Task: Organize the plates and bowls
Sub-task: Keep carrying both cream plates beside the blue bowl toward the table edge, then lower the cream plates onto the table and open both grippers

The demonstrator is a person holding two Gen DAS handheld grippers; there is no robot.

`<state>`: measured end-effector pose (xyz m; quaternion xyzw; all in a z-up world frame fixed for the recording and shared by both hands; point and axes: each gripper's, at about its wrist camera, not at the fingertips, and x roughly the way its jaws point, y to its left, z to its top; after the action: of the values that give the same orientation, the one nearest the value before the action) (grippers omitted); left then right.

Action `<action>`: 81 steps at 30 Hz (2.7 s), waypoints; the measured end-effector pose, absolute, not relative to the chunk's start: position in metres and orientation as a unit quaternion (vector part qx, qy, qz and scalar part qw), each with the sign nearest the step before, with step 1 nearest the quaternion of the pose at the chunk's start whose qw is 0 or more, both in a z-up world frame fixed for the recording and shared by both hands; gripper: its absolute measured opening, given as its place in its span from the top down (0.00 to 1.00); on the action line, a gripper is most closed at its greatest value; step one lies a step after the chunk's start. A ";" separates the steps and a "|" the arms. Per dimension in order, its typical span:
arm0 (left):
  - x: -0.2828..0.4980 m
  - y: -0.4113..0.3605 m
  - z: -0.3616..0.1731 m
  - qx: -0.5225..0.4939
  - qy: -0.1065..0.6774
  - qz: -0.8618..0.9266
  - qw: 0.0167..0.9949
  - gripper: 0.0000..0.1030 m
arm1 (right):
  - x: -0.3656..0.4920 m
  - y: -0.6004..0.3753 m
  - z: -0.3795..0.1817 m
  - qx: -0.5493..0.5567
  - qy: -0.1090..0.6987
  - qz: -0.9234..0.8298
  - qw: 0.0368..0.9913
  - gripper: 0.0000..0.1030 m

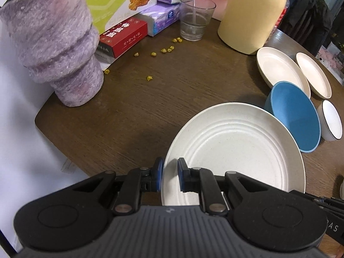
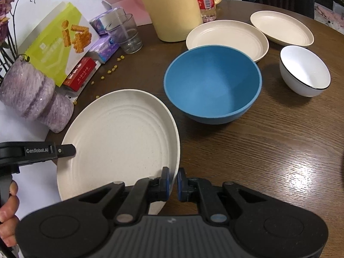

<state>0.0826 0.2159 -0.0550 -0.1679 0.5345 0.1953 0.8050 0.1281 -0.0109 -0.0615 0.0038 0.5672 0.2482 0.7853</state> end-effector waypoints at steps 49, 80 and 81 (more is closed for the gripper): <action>0.107 0.230 -0.124 -0.170 0.581 0.183 0.775 0.85 | 0.151 0.015 -0.127 -0.047 0.586 0.236 0.774 0.92; 0.100 0.217 -0.102 -0.141 0.553 0.181 0.801 0.24 | 0.148 0.003 -0.117 -0.036 0.576 0.238 0.781 0.49; 0.098 0.216 -0.100 -0.138 0.551 0.182 0.803 0.21 | 0.146 0.002 -0.115 -0.040 0.573 0.239 0.783 0.40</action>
<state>0.0984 0.2158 -0.0998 -0.1378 0.5507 0.1817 0.8029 0.1463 0.0023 -0.1150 -0.0399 0.5731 0.2390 0.7828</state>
